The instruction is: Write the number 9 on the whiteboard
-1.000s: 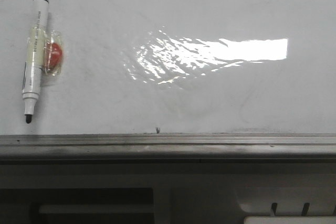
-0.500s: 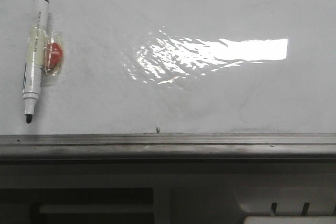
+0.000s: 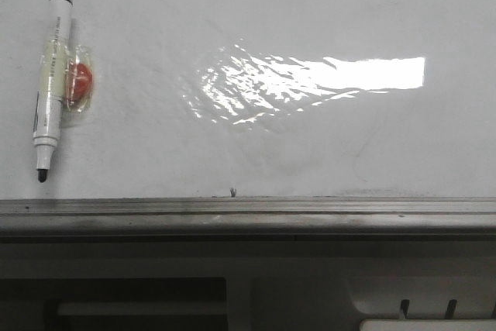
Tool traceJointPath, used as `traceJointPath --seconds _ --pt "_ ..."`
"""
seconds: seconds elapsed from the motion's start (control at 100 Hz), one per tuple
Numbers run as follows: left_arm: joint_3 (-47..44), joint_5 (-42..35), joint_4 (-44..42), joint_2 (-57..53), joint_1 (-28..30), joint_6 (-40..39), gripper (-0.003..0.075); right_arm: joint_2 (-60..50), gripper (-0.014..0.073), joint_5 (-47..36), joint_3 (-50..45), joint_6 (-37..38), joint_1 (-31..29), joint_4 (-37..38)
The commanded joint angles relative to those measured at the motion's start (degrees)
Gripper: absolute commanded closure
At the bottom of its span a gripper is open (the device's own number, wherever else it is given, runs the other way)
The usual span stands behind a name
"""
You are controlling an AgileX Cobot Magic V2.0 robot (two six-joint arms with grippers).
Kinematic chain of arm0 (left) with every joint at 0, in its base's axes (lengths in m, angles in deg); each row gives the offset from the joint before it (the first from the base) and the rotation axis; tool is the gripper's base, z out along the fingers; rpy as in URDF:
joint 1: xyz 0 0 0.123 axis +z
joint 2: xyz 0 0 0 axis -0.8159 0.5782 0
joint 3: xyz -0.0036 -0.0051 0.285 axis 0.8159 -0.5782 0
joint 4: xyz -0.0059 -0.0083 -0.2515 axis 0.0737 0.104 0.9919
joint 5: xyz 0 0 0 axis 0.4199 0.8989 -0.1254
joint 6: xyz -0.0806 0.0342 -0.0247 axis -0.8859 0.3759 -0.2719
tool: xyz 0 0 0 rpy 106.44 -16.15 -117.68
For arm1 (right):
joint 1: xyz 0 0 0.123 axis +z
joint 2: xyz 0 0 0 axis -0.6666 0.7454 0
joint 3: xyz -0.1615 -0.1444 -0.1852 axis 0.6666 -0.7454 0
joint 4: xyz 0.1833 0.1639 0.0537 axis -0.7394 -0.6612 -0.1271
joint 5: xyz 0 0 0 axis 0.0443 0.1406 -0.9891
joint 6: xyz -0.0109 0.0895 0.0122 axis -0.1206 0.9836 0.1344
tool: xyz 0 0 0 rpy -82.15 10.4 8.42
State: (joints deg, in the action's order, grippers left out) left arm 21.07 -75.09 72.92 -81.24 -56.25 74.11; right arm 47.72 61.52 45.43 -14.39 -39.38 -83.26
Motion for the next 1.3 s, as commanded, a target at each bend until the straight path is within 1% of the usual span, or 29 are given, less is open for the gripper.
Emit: traceJointPath --seconds 0.0,0.35,0.58,0.94,1.02,1.13,1.18,1.26,1.29 --pt "-2.3 -4.5 0.1 -1.5 0.3 -0.4 0.0741 -0.8 0.0663 -4.3 1.8 0.0 -0.1 -0.1" --pt "-2.3 -4.5 0.1 -1.5 0.3 -0.4 0.074 -0.8 0.0663 -3.2 1.8 0.0 -0.1 -0.1" --pt "-2.3 -2.8 0.1 -1.5 0.3 -0.4 0.074 -0.8 0.0663 -2.7 1.8 0.0 -0.1 -1.2" --pt "-2.3 -1.6 2.8 -1.5 0.3 -0.4 0.074 -0.8 0.0663 -2.6 1.7 0.0 -0.1 -1.6" --pt "-2.3 -0.5 2.8 -1.5 0.3 -0.4 0.074 -0.8 0.0663 -2.7 1.5 0.0 -0.1 -1.6" --pt "-2.3 2.9 3.0 -1.5 0.3 -0.4 0.074 -0.8 0.0663 -3.2 1.4 0.0 -0.1 -2.0" --pt "-2.3 2.3 4.7 -1.5 0.3 -0.4 0.074 -0.8 0.0663 -4.6 1.4 0.0 -0.1 -2.4" --pt "-1.6 0.9 12.8 -1.5 0.2 -0.6 0.0741 -0.8 0.0663 -6.3 1.6 0.0 -0.1 -3.2" --pt "-0.9 1.0 13.3 -1.5 0.2 -0.6 0.0741 -0.8 0.0663 -5.7 2.0 0.0 -0.1 -3.2"
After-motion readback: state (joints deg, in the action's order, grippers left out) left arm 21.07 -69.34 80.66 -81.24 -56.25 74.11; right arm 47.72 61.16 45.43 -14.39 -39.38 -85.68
